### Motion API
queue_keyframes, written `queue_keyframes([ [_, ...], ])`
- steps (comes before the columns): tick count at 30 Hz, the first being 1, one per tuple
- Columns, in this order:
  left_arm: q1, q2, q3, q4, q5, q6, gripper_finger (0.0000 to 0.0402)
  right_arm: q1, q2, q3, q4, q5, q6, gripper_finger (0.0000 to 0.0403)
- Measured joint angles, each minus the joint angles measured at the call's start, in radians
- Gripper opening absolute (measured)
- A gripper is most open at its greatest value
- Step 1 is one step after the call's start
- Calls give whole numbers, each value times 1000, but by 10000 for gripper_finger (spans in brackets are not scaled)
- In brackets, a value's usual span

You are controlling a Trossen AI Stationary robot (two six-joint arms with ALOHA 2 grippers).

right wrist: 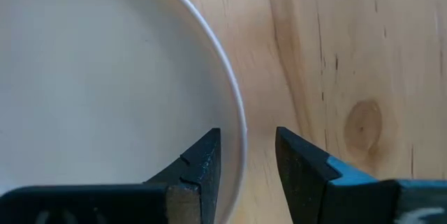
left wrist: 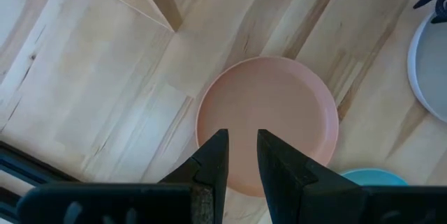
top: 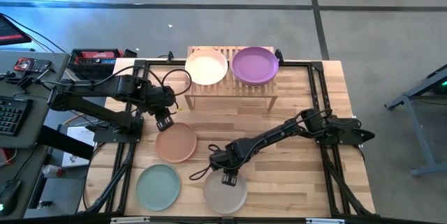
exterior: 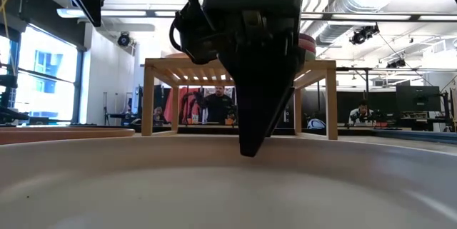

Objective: Place and stack plates onto a shelf
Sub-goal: Stack the gray plate on top of the white plate on the shelf

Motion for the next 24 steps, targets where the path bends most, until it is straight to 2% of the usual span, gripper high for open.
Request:
queue_keyframes([
  [5, 0, 0, 0, 0, 0, 0, 64, -5, 0, 0, -2, -2, 30, 94],
  [13, 0, 0, 0, -3, 0, 13, 64, -7, 0, 0, -2, -28, 62, 8],
  [24, 0, 0, 0, -7, 0, 81, 64, -25, 0, 27, -55, -50, 88, 1],
])
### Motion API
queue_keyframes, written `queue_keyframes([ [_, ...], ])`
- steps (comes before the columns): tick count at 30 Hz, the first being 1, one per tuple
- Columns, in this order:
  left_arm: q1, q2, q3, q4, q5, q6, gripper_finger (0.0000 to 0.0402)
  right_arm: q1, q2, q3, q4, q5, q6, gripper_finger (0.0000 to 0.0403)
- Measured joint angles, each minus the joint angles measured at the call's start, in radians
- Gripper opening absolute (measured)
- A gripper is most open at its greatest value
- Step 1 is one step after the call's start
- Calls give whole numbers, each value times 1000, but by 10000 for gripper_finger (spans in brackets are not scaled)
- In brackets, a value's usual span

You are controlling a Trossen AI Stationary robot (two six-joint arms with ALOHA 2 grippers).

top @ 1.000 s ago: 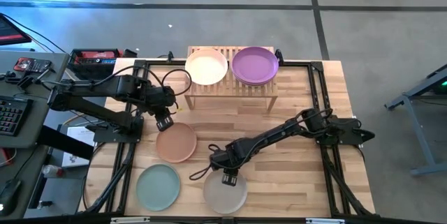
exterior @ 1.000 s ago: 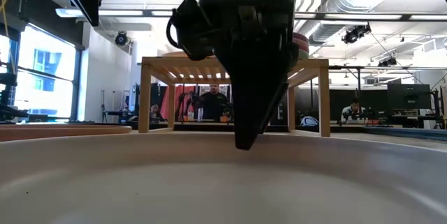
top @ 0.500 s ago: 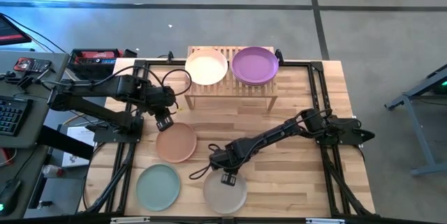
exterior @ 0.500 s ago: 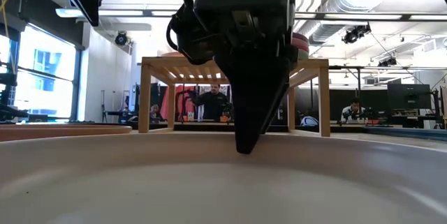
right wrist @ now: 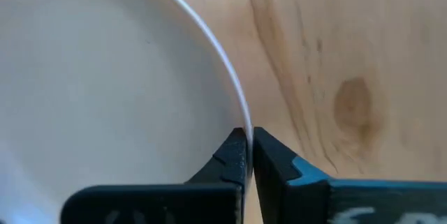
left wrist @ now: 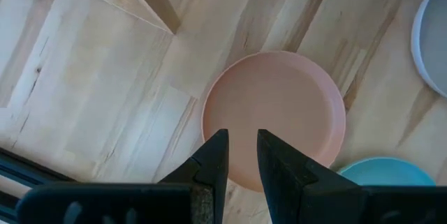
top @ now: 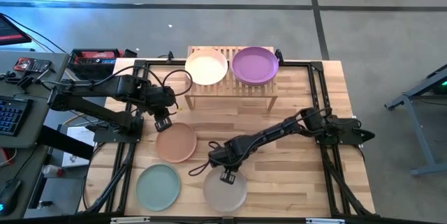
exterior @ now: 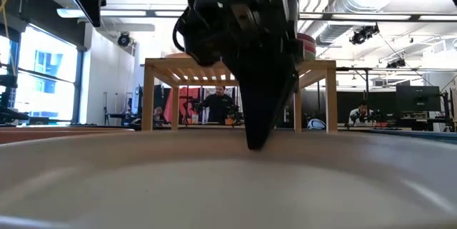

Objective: Place and stack plates onto a shelf
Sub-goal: Stack the gray plate on top of the white plate on the shelf

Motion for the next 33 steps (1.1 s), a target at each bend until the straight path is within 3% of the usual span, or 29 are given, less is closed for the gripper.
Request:
queue_keyframes([
  [26, 0, 0, 0, -10, -18, 139, 65, -104, -1, 512, -467, 287, 0, 0],
  [33, 0, 0, 0, -63, -18, 146, 96, -134, -2, 565, -511, 322, 1, 0],
])
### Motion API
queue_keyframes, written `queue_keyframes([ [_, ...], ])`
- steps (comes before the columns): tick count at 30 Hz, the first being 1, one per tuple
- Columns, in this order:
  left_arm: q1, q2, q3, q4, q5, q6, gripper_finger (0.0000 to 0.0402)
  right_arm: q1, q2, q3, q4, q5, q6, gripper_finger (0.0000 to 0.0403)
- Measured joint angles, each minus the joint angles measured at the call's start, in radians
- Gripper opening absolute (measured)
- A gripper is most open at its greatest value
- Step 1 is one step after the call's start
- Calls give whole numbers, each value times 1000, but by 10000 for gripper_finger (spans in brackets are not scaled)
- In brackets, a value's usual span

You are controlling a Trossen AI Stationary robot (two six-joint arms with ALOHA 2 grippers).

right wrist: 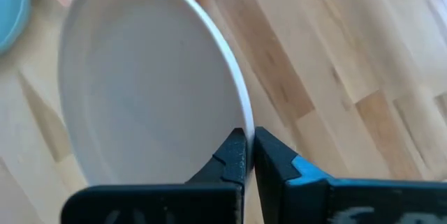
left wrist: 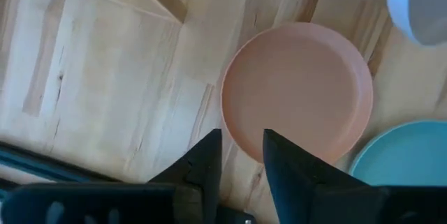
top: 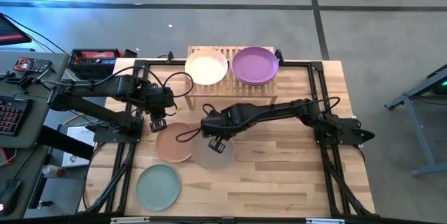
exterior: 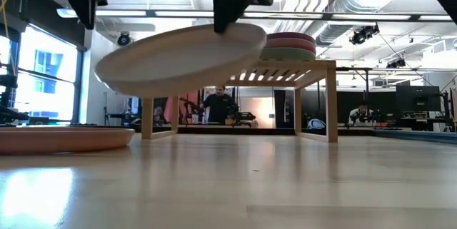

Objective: Place and stack plates onto a shelf
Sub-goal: Stack the gray plate on top of the white plate on the shelf

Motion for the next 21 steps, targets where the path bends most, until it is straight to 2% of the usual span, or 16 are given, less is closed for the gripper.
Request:
queue_keyframes([
  [3, 0, 0, 0, 11, -32, 12, 117, -13, 0, 0, -13, 17, 18, 0],
  [7, 5, 0, 0, 23, -52, -51, 132, -37, 0, 0, -48, 23, 43, 0],
  [21, 23, 0, 0, 231, -48, -411, 132, -96, -38, 10, -55, 44, 43, 0],
])
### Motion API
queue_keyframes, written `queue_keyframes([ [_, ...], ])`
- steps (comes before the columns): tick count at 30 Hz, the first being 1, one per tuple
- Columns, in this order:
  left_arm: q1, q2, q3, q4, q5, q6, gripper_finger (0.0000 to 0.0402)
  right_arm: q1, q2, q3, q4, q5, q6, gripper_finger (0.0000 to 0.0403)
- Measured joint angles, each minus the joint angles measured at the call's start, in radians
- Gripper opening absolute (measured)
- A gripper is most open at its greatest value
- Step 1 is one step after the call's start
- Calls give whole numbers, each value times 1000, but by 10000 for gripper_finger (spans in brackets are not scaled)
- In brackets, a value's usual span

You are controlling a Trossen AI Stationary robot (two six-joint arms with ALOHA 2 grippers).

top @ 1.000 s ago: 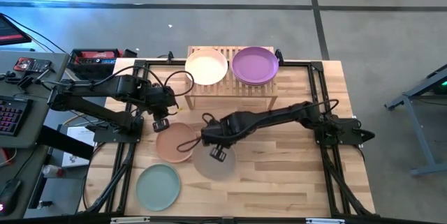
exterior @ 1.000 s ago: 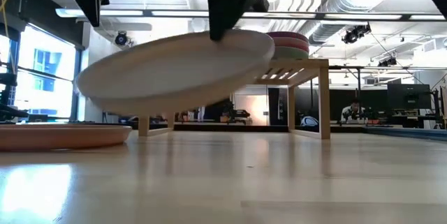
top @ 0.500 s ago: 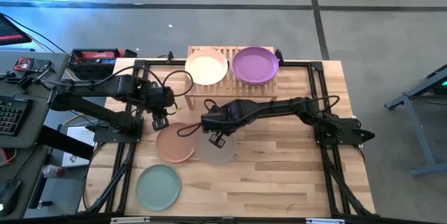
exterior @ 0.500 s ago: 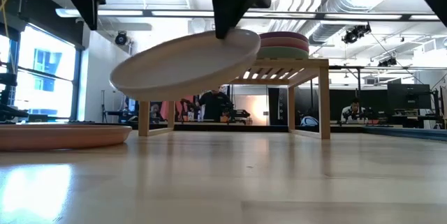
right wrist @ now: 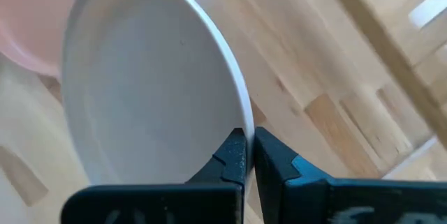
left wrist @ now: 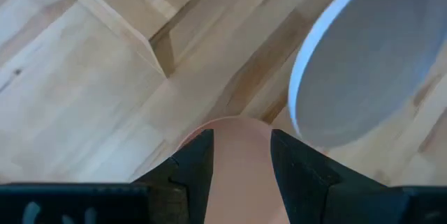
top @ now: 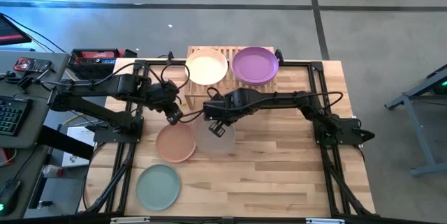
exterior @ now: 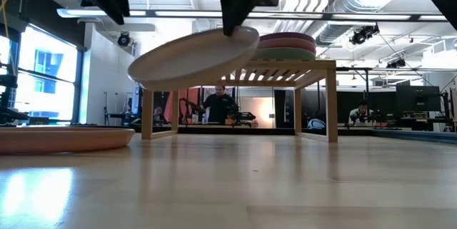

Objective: Place and stack plates onto a shelf
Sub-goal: Stack the gray plate on top of the white plate on the shelf

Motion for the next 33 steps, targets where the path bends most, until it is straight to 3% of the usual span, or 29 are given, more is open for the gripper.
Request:
queue_keyframes([
  [7, 30, 0, 0, 23, 0, -54, 131, -41, -29, 2, 45, 9, 0, 0],
  [25, 33, 0, 0, 26, -1, -26, 131, -100, -29, 2, 244, -9, -54, 0],
  [33, 33, 0, 0, 17, -52, -25, 131, -98, -29, 2, 264, -44, -72, 0],
])
